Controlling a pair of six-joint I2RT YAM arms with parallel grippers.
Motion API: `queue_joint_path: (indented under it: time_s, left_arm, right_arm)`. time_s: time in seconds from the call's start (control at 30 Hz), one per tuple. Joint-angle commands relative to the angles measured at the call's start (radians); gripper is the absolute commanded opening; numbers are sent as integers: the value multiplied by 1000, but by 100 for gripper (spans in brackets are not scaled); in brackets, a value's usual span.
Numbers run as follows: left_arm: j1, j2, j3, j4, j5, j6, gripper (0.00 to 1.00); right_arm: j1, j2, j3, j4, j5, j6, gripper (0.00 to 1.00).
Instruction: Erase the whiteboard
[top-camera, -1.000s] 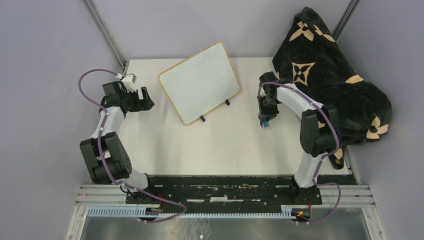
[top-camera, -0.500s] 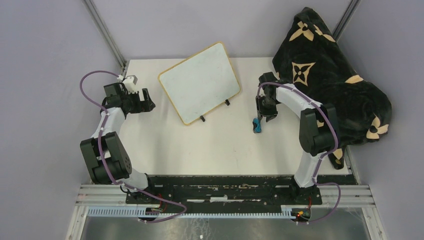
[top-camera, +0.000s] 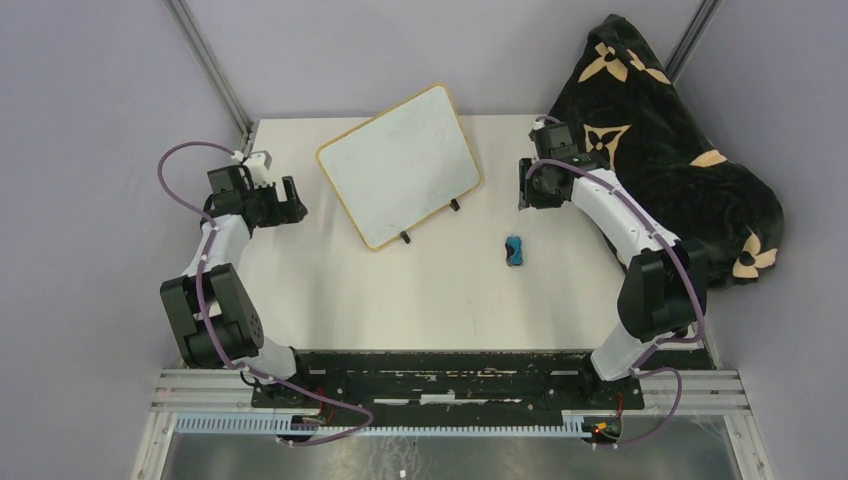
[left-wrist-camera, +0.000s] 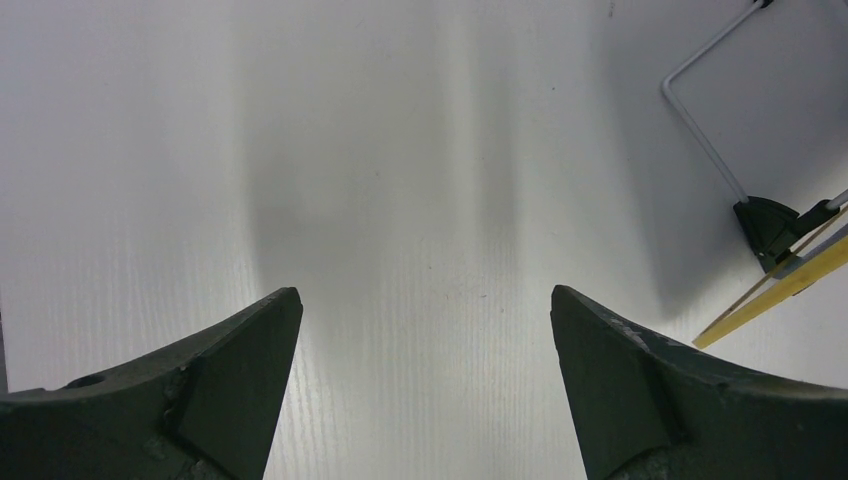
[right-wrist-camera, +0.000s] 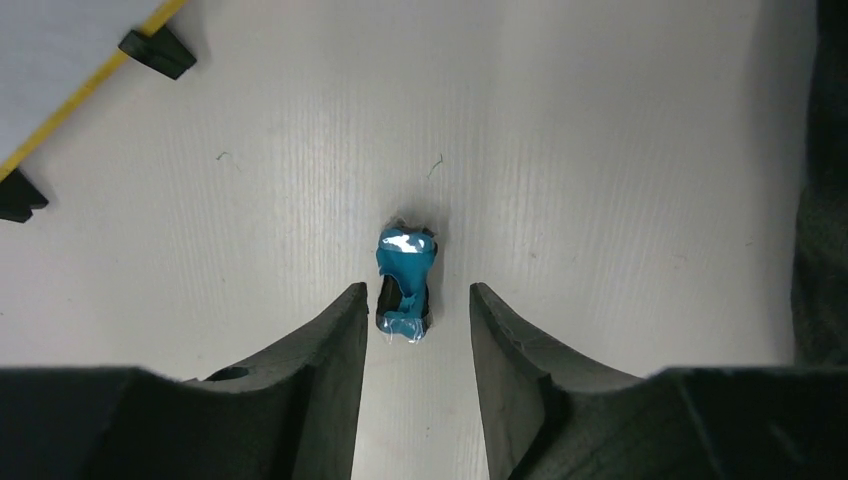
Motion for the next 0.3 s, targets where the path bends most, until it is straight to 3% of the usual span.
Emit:
queue_joint_path:
  time_s: [0.0,0.27]
  left_arm:
    - [-2,-19,40,43,-40,-34,99]
    - [-3,-39,40,46,-46,-34,99]
  right_arm:
    - [-5,-34,52,62,52,14,49]
    - [-5,-40,34,90,67,18,45]
